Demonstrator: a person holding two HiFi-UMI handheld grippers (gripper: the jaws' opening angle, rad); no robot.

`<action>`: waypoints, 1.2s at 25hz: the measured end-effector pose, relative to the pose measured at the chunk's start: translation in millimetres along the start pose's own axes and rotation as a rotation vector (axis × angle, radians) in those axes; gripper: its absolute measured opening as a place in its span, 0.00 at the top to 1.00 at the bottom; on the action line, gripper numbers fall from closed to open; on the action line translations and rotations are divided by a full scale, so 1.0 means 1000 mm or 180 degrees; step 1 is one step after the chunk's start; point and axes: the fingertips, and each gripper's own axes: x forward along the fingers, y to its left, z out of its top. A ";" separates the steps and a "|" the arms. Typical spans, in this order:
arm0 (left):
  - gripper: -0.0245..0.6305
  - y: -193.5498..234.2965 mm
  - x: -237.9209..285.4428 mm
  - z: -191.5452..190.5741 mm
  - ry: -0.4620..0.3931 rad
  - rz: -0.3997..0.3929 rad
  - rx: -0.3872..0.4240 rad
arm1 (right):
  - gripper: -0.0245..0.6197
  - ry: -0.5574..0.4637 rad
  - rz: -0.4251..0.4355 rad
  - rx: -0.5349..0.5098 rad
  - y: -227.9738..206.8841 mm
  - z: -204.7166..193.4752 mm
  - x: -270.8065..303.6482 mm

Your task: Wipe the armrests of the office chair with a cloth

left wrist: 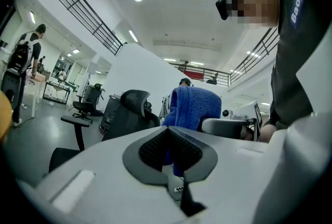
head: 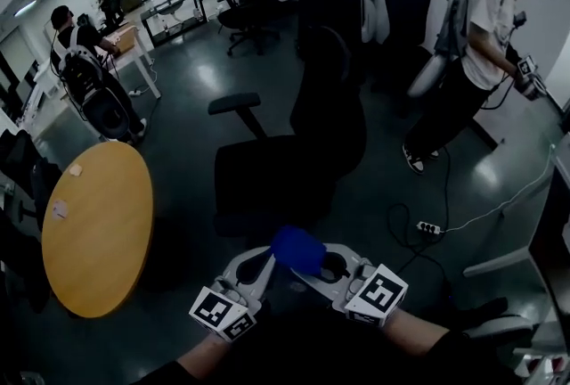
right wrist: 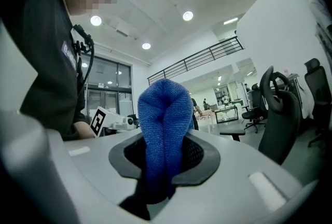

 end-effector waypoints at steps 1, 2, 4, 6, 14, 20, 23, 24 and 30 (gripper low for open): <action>0.94 -0.007 0.005 -0.002 -0.0005 0.0040 -0.0017 | 0.79 0.0019 -0.0016 0.0028 -0.007 -0.003 -0.010; 0.94 -0.013 0.008 -0.004 0.0001 0.0074 -0.0039 | 0.79 0.0061 -0.0041 0.0059 -0.013 -0.007 -0.019; 0.94 -0.025 0.014 -0.010 0.0044 0.0111 -0.0067 | 0.79 0.0115 -0.0086 0.0153 -0.023 -0.012 -0.032; 0.94 -0.038 0.018 -0.011 0.0094 0.0088 -0.0034 | 0.79 0.0090 -0.0090 0.0242 -0.024 -0.009 -0.040; 0.94 -0.057 0.014 -0.003 0.0064 0.0037 0.0111 | 0.79 0.0007 -0.0139 0.0091 -0.014 -0.006 -0.049; 0.94 -0.056 -0.005 0.000 0.0038 0.0001 0.0153 | 0.79 0.0047 -0.0213 0.0117 -0.001 -0.012 -0.039; 0.94 -0.053 -0.011 -0.001 0.0035 -0.0004 0.0159 | 0.79 0.0068 -0.0222 0.0089 0.001 -0.014 -0.033; 0.94 -0.052 -0.012 -0.001 0.0039 -0.0003 0.0159 | 0.79 0.0077 -0.0230 0.0097 0.002 -0.015 -0.031; 0.94 -0.043 -0.020 -0.003 0.0025 0.0020 0.0159 | 0.79 0.0112 -0.0217 0.0121 0.004 -0.020 -0.019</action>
